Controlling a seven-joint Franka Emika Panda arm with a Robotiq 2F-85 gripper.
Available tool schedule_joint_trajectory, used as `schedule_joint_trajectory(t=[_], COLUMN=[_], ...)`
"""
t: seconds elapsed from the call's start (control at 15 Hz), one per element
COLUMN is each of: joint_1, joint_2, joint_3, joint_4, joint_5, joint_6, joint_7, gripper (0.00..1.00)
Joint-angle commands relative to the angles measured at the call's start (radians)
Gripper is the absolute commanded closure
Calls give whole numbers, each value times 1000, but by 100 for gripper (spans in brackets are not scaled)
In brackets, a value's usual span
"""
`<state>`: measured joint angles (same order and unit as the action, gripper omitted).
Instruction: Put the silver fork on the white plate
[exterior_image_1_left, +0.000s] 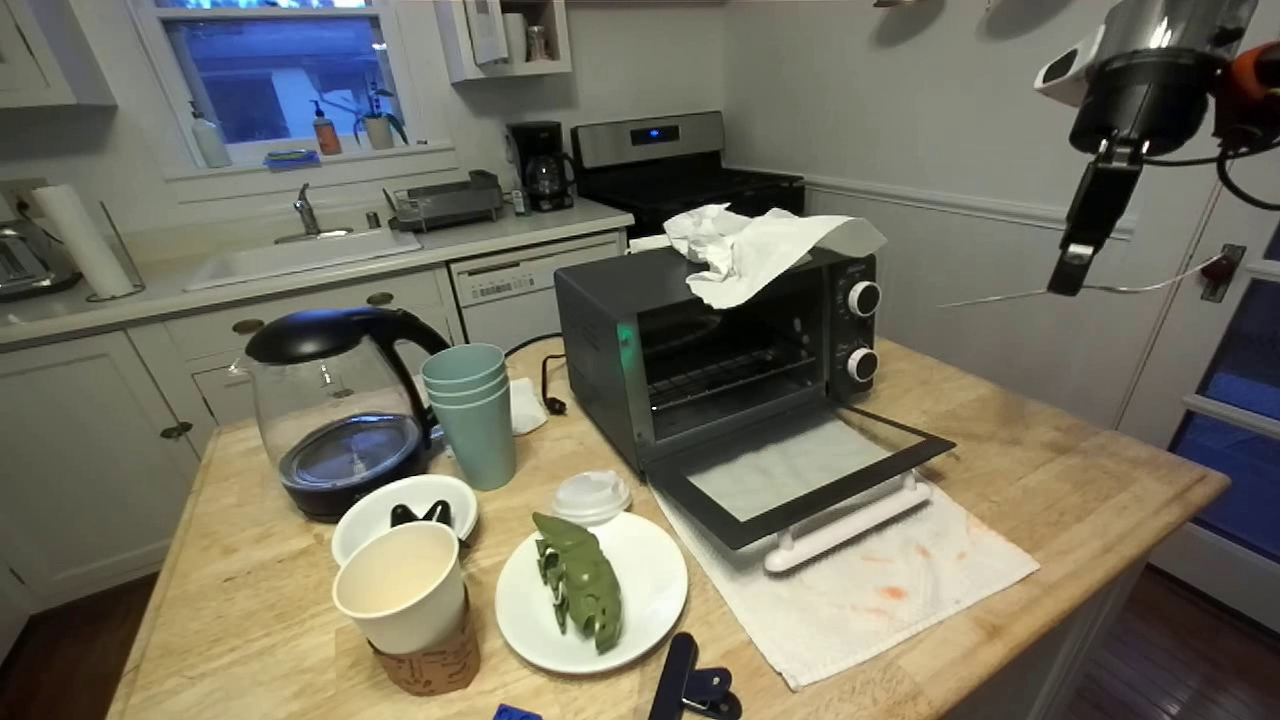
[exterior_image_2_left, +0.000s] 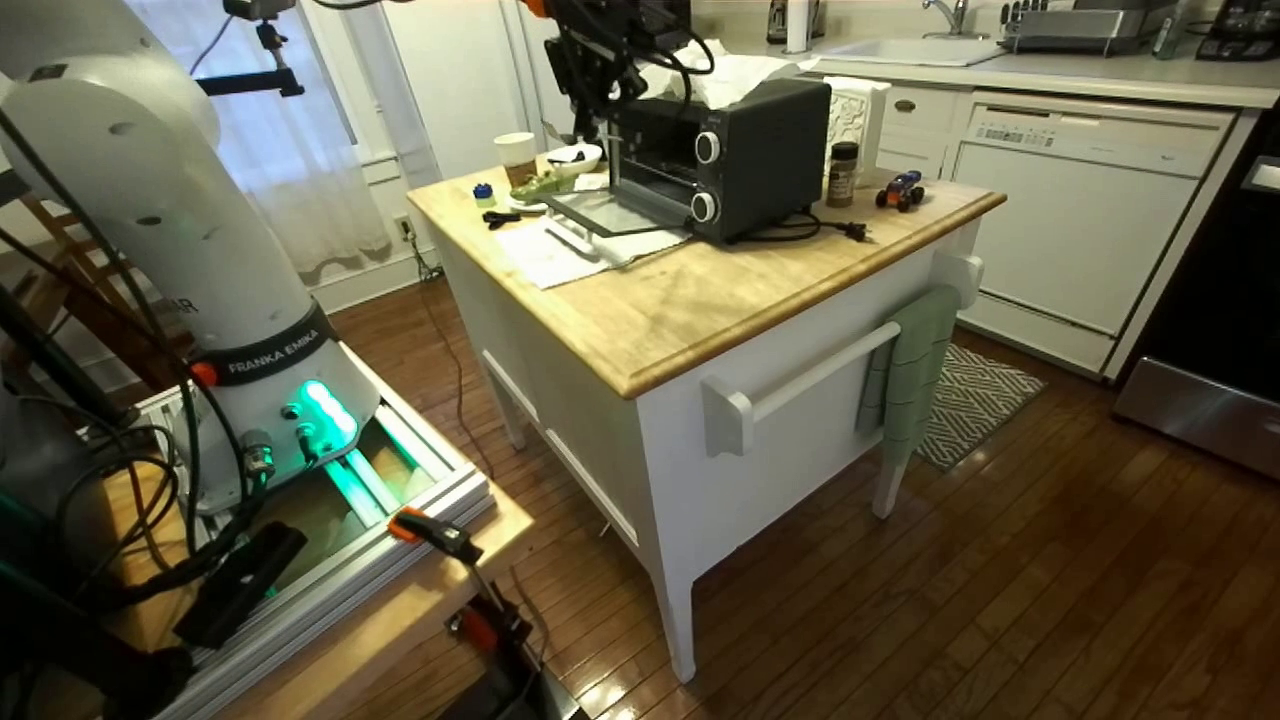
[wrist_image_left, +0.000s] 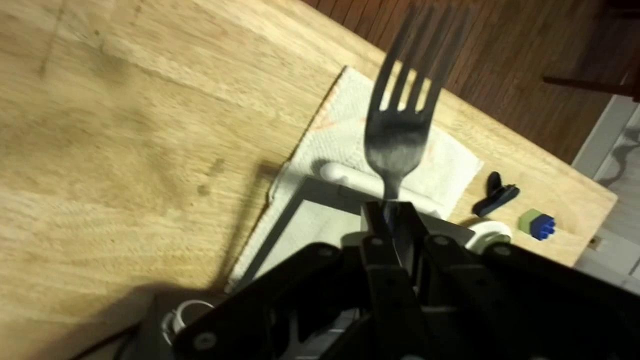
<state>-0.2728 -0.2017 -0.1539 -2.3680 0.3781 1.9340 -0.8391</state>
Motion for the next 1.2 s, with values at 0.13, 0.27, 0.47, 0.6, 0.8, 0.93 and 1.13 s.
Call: schedule_joint_trajectory(t=[0.13,0.27,0.47,0.6,0.8,0.93,1.13], joint_1=[157,212,287,345,375,386,444], joint_2=[-100,-107,-92,-71,-9,67,59], joint_3=[-16,14,78,138,303,403,386], joint_4=[-66,-86,-107,-123,-115,-86,-112], joint_5=[234,297,349,420,510,498,452], joint_6=[86,141,201,304,563,737,809], joint_7=[-80,-59,-3,48,221,358,406], gripper=[97,97,97,97,97,97,89])
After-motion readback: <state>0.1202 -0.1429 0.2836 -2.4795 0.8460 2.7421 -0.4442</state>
